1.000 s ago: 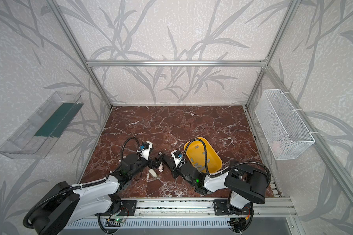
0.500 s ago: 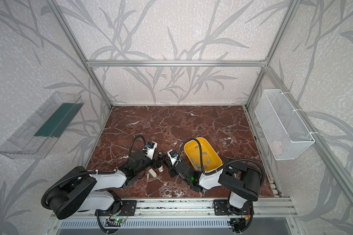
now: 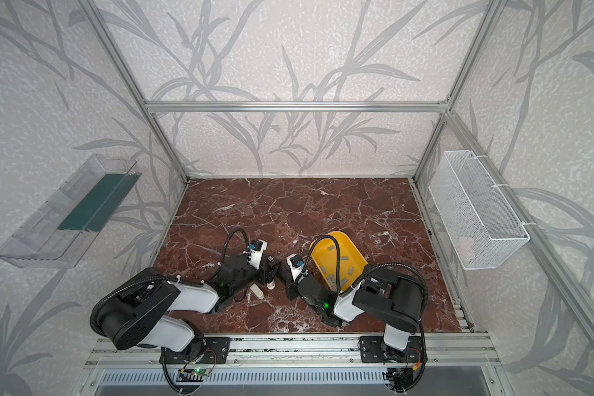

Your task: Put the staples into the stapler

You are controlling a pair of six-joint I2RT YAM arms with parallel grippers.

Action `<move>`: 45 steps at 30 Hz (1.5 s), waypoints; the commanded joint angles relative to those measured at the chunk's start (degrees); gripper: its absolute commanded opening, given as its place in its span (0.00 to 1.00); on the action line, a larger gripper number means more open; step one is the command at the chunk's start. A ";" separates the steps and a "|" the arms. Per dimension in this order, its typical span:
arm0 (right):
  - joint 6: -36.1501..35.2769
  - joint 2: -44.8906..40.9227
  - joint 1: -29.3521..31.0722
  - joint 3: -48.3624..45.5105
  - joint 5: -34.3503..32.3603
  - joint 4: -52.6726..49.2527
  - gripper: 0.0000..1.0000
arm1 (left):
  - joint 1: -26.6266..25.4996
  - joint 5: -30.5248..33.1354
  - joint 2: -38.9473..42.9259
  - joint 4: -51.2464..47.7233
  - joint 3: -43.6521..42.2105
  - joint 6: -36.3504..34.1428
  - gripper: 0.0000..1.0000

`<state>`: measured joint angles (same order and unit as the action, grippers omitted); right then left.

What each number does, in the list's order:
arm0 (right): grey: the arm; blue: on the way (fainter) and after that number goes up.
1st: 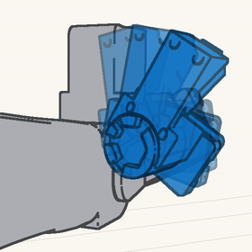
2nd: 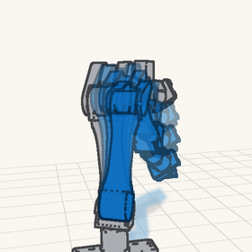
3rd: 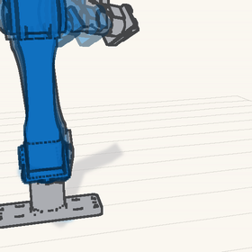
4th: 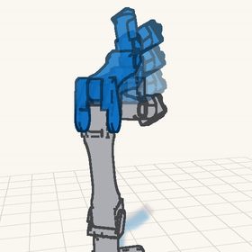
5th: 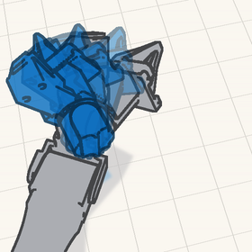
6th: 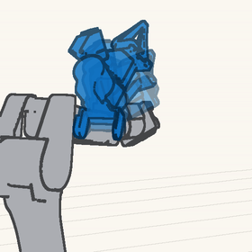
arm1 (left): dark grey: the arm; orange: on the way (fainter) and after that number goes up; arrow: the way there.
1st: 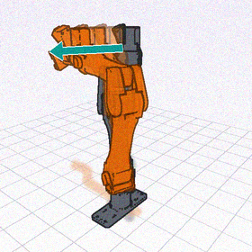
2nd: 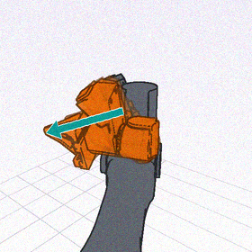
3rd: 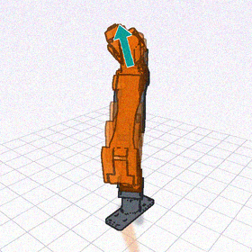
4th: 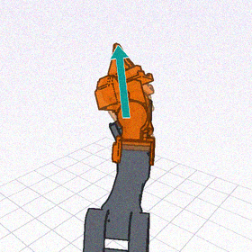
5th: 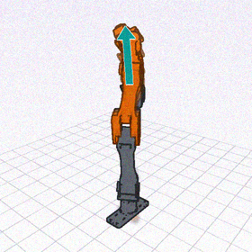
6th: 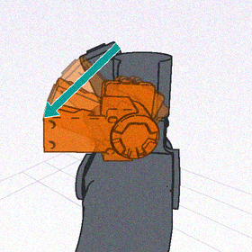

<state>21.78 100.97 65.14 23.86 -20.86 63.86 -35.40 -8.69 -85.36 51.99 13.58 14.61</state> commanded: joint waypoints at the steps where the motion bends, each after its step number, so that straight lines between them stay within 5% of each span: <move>1: 1.50 4.16 0.51 -3.17 -0.25 -5.71 0.16 | -0.03 -0.54 -0.46 2.48 0.93 0.57 0.70; 13: 1.02 3.91 0.81 -4.48 -1.14 -3.96 0.18 | -0.02 -0.40 0.12 1.80 2.03 0.51 0.69; 20: -2.94 -15.03 0.78 2.08 -3.84 -24.62 0.39 | 0.04 5.41 12.77 -14.09 6.10 -0.92 0.72; 24: -0.93 -26.37 -0.69 7.50 -13.85 -44.66 0.45 | 0.02 14.64 24.24 -30.14 9.29 -0.35 0.82; 27: 6.14 -32.95 -8.05 9.80 -16.89 -60.45 0.42 | 0.32 22.66 31.57 -41.78 11.06 1.60 0.89; 30: 10.18 -37.55 -19.39 7.76 -10.70 -67.04 0.33 | 0.70 29.08 37.14 -50.87 11.65 5.11 0.94; 39: 10.92 -44.28 -41.09 -0.27 4.13 -67.19 0.31 | 1.68 33.09 50.48 -60.40 9.46 8.65 1.00; 45: 13.93 -42.45 -46.34 -3.15 10.24 -62.99 0.29 | 1.85 32.86 52.78 -62.35 9.28 9.29 1.00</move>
<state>33.69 57.74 19.38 21.30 -15.59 -0.69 -33.98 22.35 -32.95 -7.25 23.73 22.13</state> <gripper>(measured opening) 0.296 0.995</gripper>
